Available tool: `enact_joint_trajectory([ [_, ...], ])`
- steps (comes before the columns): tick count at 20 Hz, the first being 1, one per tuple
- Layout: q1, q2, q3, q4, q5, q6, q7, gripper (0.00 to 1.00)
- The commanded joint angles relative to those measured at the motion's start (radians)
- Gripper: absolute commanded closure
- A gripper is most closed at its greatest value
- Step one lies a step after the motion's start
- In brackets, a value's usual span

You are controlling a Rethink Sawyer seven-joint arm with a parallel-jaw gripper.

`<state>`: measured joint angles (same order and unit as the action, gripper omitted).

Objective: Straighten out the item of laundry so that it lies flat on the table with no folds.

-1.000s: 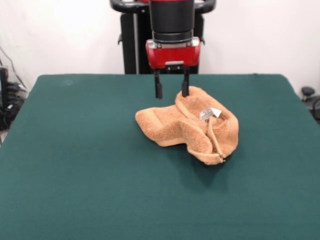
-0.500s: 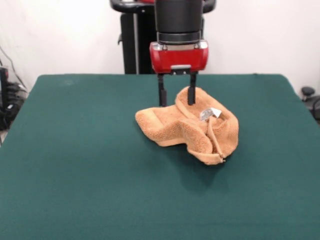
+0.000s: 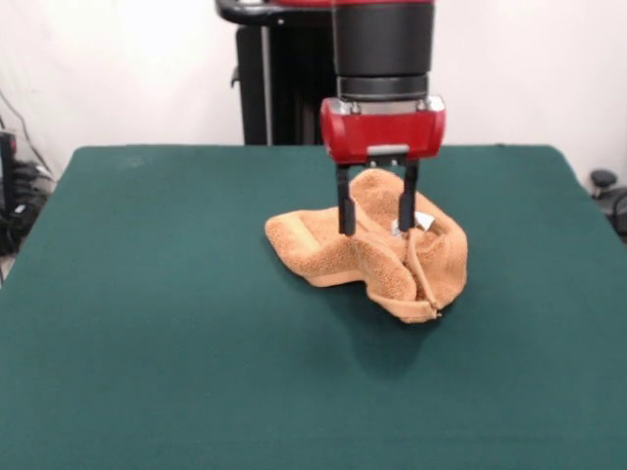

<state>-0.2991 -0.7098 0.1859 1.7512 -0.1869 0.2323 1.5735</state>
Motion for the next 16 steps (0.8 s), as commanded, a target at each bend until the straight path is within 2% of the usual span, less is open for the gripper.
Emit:
enact_joint_trajectory([
  [1, 0.060, 0.097, -0.007, -0.103, 0.011, 0.164, 0.096, 0.00],
  [3, 0.079, 0.122, -0.028, -0.137, -0.004, 0.235, 0.073, 0.00],
  [11, 0.077, 0.135, -0.014, -0.146, -0.029, 0.310, 0.037, 0.00],
  [16, 0.075, 0.126, -0.004, -0.140, -0.057, 0.295, 0.031, 0.00],
])
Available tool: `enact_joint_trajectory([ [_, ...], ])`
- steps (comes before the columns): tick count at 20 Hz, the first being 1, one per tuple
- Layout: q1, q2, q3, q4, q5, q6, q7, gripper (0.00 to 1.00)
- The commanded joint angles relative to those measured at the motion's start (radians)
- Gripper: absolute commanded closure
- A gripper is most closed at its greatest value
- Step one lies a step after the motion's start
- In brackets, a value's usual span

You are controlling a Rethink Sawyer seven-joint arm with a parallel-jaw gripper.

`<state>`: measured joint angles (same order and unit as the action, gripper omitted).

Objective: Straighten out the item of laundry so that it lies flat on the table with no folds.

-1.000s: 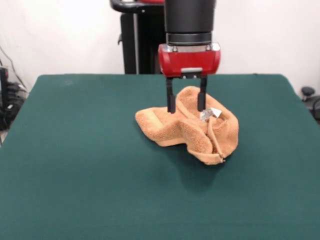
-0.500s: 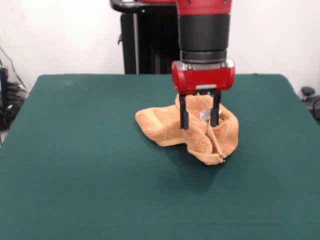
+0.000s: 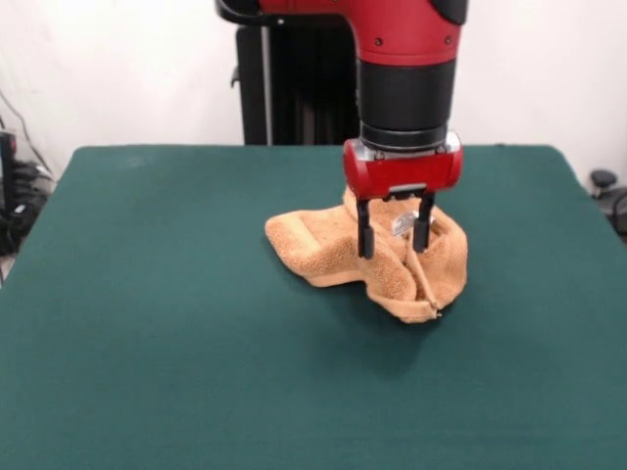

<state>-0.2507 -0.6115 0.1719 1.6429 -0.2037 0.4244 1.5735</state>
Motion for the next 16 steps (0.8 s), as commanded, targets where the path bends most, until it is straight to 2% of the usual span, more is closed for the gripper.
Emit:
enact_joint_trajectory([
  [1, 0.026, 0.034, 0.014, -0.044, -0.043, 0.100, 0.031, 0.00],
  [9, 0.043, 0.077, 0.006, -0.090, -0.055, 0.082, 0.051, 0.00],
  [16, 0.046, 0.081, 0.002, -0.091, -0.052, 0.072, 0.053, 0.00],
])
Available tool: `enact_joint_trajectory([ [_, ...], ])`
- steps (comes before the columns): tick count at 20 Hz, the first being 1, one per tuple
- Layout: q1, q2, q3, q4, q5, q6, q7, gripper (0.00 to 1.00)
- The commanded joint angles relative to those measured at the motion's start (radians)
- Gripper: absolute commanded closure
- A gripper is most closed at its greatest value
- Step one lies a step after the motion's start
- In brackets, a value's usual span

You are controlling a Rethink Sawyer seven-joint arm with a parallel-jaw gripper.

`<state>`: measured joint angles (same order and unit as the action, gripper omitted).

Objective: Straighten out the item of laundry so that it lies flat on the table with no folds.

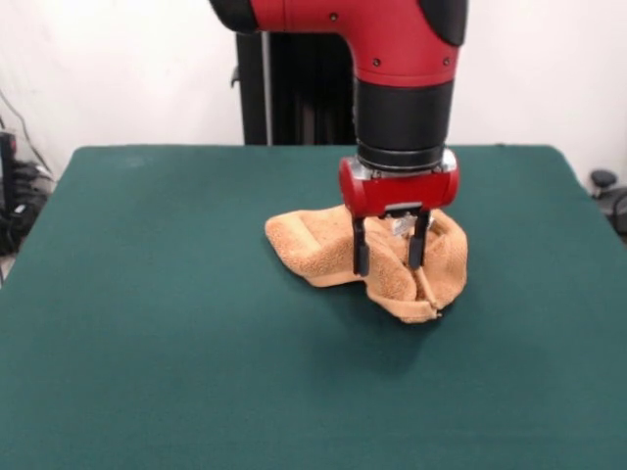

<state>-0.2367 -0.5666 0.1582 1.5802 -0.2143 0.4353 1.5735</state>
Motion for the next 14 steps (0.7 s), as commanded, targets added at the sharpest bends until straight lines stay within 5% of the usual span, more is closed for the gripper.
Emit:
enact_joint_trajectory([
  [1, 0.032, 0.039, 0.016, -0.031, -0.041, 0.060, 0.052, 0.00],
  [14, 0.042, 0.062, 0.000, -0.053, -0.047, 0.061, 0.053, 0.00],
])
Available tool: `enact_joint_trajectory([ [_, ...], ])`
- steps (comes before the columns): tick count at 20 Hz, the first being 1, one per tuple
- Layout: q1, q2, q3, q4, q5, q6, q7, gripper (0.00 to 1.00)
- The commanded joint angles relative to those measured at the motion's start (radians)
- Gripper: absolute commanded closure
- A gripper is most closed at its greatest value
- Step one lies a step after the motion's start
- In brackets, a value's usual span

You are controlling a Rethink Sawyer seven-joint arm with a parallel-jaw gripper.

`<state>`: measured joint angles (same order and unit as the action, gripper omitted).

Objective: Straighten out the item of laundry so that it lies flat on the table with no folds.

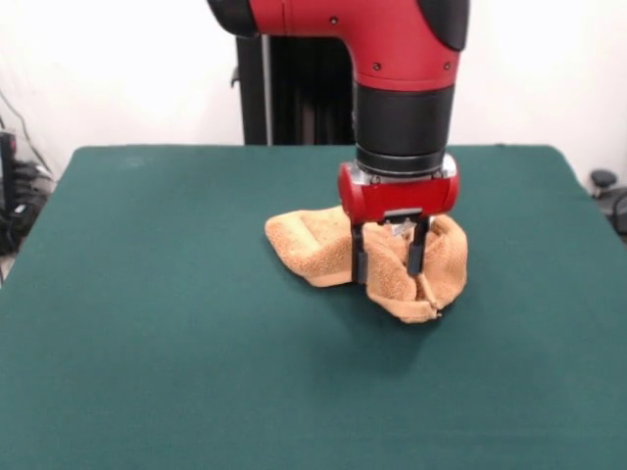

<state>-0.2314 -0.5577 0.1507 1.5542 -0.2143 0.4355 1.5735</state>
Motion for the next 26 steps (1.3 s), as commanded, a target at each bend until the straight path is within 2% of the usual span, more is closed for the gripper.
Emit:
enact_joint_trajectory([
  [1, 0.037, 0.056, 0.007, -0.029, -0.048, 0.058, 0.053, 0.00],
  [26, 0.051, 0.110, 0.010, -0.054, -0.044, 0.057, 0.037, 0.00],
])
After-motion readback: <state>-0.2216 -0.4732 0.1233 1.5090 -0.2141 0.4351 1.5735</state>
